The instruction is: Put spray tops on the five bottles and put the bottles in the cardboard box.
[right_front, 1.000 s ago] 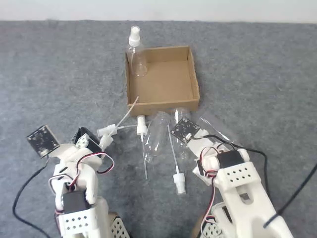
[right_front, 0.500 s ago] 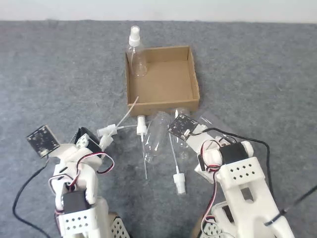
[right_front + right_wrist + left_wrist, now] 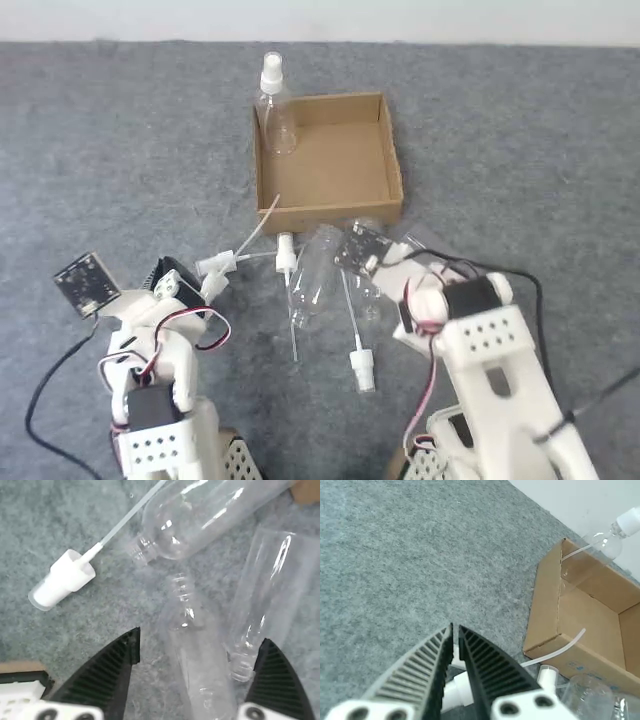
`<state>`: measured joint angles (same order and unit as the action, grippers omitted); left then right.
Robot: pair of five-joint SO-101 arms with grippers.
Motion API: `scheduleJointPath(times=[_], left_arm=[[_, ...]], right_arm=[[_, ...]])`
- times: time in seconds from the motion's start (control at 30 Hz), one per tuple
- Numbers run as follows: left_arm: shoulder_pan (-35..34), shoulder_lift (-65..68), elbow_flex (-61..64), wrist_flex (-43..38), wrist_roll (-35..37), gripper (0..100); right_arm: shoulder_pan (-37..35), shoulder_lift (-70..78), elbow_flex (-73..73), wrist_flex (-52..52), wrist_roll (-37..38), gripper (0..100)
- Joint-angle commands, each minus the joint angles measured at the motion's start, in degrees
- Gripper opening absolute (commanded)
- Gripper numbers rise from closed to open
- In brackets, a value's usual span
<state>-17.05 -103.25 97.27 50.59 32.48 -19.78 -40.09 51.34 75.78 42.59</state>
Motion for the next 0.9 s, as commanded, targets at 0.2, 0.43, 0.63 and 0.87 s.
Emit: scheduleJointPath(times=[0.2, 0.43, 0.63, 0.87], left_arm=[[-0.3, -0.9, -0.7, 0.2, -0.5, 2], [-0.3, -0.9, -0.7, 0.2, -0.5, 2], [-0.3, -0.9, -0.7, 0.2, -0.5, 2], [-0.3, -0.9, -0.7, 0.2, -0.5, 2]], right_arm=[[0.8, 18.2, -9.7, 0.6, 2.6, 32.0], [4.4, 21.8, -9.6, -0.2, 10.2, 26.4], [7.3, 26.5, -9.5, -3.0, 15.1, 26.2], [7.3, 31.3, -9.5, -6.7, 15.1, 26.1]])
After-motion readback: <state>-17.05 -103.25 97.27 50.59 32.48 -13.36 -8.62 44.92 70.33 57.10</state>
